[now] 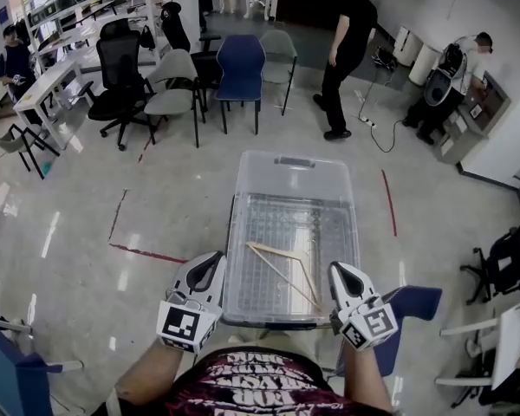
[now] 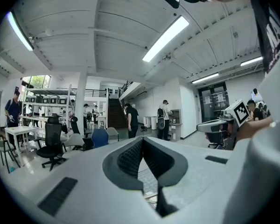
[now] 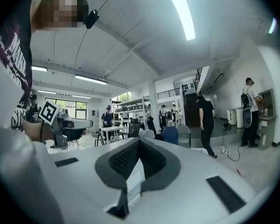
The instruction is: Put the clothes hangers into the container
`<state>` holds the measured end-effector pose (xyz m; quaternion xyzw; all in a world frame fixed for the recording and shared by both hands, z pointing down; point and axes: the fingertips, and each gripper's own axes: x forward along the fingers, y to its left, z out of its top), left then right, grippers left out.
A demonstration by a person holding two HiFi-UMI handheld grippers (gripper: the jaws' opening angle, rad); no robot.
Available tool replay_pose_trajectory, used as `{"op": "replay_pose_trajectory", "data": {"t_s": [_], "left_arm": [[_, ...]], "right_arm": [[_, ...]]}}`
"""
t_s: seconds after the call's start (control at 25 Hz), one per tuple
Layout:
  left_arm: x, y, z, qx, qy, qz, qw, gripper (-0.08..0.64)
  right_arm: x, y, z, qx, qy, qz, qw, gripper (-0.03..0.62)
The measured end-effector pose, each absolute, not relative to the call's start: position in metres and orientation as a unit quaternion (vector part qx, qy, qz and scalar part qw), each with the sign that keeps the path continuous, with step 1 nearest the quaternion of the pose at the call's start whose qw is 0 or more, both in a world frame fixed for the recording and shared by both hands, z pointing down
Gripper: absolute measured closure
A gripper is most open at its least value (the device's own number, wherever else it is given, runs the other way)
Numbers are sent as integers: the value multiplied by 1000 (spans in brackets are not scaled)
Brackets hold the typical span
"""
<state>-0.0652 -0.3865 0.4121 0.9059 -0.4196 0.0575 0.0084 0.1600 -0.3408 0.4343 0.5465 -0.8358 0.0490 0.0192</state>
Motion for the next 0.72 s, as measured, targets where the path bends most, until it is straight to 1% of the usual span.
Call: {"op": "replay_pose_trajectory", "data": {"t_s": [0.2, 0.72], "left_arm": [[-68, -373, 410, 910, -410, 55, 4, 554], [-80, -355, 415, 917, -394, 65, -1, 554]], "right_arm": [[152, -323, 409, 549, -835, 29, 19, 589], [135, -306, 417, 543, -837, 57, 22, 589]]}}
